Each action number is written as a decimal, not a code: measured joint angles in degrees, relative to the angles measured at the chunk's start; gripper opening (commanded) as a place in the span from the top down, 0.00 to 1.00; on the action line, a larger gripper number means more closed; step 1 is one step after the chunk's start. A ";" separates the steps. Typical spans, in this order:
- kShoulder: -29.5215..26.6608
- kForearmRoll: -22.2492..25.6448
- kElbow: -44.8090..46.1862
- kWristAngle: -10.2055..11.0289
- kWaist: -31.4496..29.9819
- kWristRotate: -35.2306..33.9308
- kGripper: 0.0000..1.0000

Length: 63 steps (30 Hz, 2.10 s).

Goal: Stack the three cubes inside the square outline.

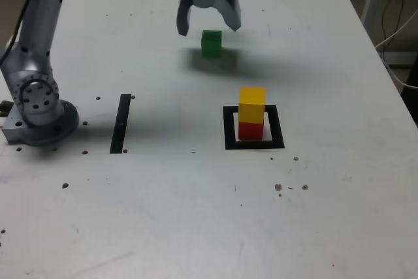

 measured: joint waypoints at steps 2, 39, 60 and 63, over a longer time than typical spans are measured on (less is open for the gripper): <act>1.56 0.08 -1.33 0.22 1.43 1.03 0.02; 10.30 1.14 -6.98 -1.94 -0.40 2.92 0.73; 5.47 5.29 -8.60 -3.89 -3.37 0.50 0.73; 4.60 6.69 -8.63 -4.53 -4.51 -0.86 0.73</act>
